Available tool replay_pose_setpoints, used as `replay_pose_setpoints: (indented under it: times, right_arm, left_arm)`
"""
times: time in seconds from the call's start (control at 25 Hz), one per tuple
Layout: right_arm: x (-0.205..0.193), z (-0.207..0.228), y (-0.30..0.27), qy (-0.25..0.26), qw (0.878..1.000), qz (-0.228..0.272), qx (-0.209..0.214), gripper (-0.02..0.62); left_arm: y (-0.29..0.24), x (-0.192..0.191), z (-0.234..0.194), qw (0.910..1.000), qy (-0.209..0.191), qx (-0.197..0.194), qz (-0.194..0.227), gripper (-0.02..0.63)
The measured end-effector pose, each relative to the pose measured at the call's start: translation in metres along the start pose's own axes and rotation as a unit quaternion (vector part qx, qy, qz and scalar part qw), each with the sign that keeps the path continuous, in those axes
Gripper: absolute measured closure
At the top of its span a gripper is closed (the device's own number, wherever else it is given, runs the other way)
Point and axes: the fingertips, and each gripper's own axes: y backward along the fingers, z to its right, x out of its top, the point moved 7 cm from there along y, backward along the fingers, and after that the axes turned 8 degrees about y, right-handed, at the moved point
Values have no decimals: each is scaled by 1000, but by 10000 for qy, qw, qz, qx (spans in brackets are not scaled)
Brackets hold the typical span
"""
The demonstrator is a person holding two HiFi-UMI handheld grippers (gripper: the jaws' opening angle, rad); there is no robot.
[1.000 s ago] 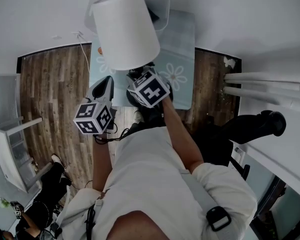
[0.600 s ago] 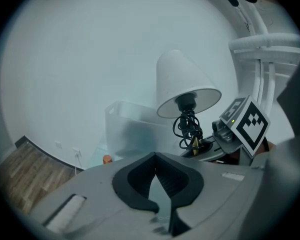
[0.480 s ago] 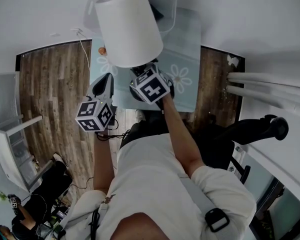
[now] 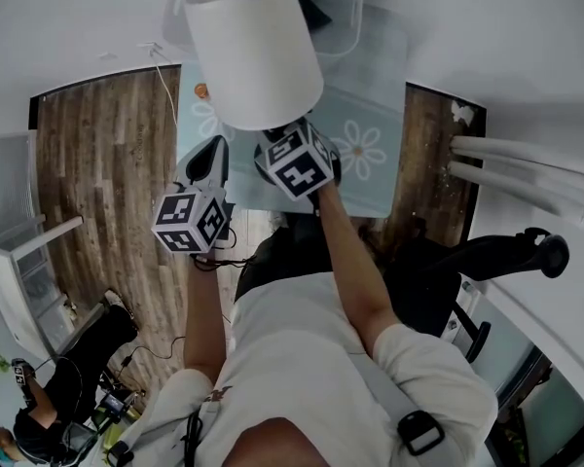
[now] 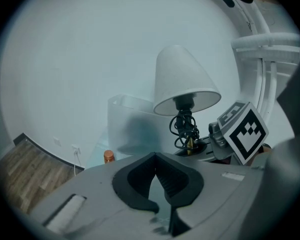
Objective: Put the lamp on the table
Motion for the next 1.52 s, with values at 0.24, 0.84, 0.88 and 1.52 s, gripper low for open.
replay_pose_setpoints:
  times: [0.24, 0.84, 0.88, 1.52]
  right_arm:
    - [-4, 7, -20, 30, 9998, 36, -201, 575]
    - [-8, 16, -43, 405, 9976, 358, -425, 575]
    - [-7, 15, -44, 416, 9974, 412, -424, 575]
    - [-27, 8, -60, 563, 9898, 1085, -729, 575]
  left_arm:
    - [-12, -7, -8, 9999, 15, -82, -90, 606]
    - [-36, -16, -28, 9999, 168, 17, -8, 606]
    - [-37, -17, -30, 9998, 177, 23, 0, 606]
    - [-38, -44, -34, 9998, 132, -13, 160, 606]
